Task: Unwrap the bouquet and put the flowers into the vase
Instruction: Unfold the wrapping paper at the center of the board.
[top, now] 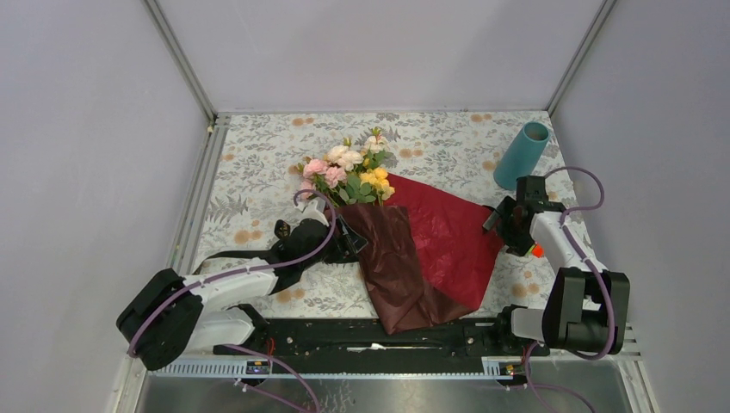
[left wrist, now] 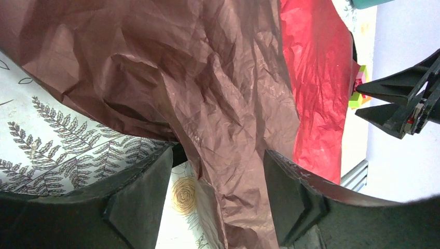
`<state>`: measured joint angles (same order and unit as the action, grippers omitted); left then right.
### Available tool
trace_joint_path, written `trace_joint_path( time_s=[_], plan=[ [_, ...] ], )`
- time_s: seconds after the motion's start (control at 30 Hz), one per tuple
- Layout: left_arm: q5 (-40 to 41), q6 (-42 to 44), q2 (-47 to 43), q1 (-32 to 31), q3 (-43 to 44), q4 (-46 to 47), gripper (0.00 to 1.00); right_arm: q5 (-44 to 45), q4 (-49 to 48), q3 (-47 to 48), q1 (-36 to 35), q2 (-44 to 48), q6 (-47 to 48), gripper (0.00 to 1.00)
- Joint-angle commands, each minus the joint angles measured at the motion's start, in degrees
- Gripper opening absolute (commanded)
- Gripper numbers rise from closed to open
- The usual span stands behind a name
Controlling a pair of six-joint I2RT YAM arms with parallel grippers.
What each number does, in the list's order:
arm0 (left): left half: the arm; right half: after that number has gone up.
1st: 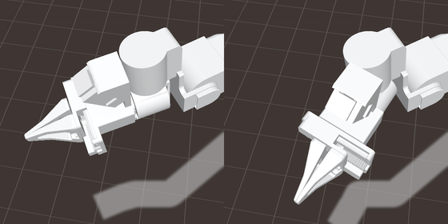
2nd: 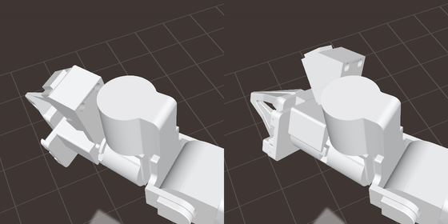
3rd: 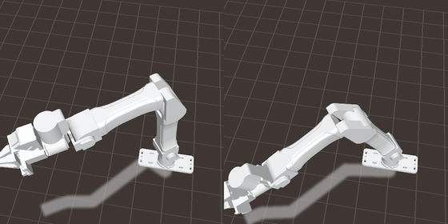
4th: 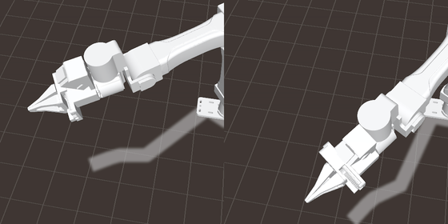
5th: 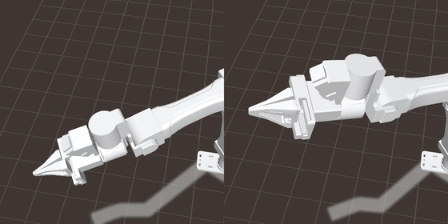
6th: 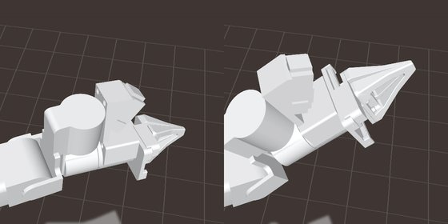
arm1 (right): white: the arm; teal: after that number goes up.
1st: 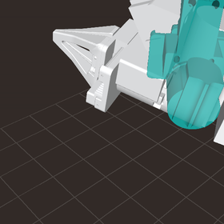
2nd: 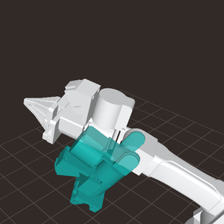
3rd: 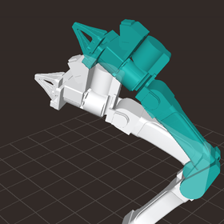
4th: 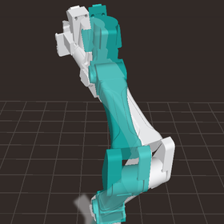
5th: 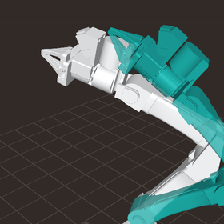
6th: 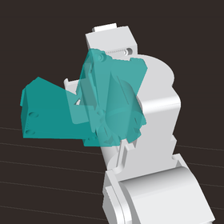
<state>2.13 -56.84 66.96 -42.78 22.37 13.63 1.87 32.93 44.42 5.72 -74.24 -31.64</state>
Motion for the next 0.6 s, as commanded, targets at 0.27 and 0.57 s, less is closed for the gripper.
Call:
trace_joint_path(
  time_s=[0.27,0.57],
  plan=[
    [-0.64,-0.05,3.38,0.16,0.83,5.91,0.65,0.32,-1.88,-4.42,5.69,1.41,-2.04,0.72],
    [-1.1,-1.47,6.21,0.3,0.93,8.48,0.6,-1.7,-6.62,-2.41,5.89,-6.95,-2.36,0.61]
  ],
)
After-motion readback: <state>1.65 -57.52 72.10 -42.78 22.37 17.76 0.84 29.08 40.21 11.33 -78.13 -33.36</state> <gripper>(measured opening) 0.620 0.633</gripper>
